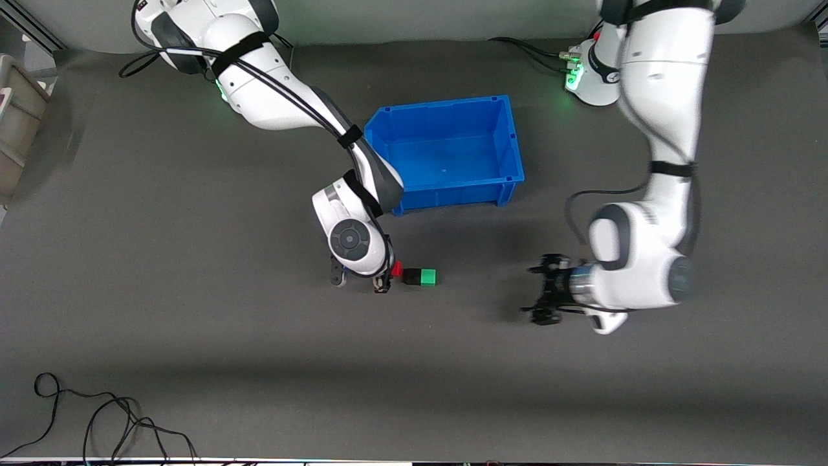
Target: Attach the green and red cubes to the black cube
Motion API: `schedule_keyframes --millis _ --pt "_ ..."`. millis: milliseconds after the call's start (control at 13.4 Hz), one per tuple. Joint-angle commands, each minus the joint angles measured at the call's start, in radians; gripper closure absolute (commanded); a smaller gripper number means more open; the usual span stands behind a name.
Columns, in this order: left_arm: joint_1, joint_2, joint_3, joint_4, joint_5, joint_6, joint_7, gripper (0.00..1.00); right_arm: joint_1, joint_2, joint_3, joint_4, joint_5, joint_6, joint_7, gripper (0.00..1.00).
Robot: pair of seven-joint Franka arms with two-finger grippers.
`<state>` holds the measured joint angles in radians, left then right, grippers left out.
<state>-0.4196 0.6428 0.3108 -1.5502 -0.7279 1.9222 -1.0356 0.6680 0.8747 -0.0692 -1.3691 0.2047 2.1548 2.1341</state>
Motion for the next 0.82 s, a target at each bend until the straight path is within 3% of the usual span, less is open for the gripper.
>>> schedule_keyframes --millis 0,298,745 --pt "0.122 -0.092 -0.013 -0.021 0.151 -0.159 0.138 0.00 0.015 0.033 -0.009 0.047 -0.027 -0.020 0.049 1.00" --pt "0.272 -0.210 -0.013 -0.011 0.292 -0.305 0.366 0.00 0.015 0.046 -0.009 0.071 -0.027 -0.016 0.064 1.00" --pt "0.288 -0.344 -0.015 0.021 0.441 -0.416 0.542 0.00 0.005 0.089 -0.012 0.137 -0.025 -0.016 0.086 1.00"
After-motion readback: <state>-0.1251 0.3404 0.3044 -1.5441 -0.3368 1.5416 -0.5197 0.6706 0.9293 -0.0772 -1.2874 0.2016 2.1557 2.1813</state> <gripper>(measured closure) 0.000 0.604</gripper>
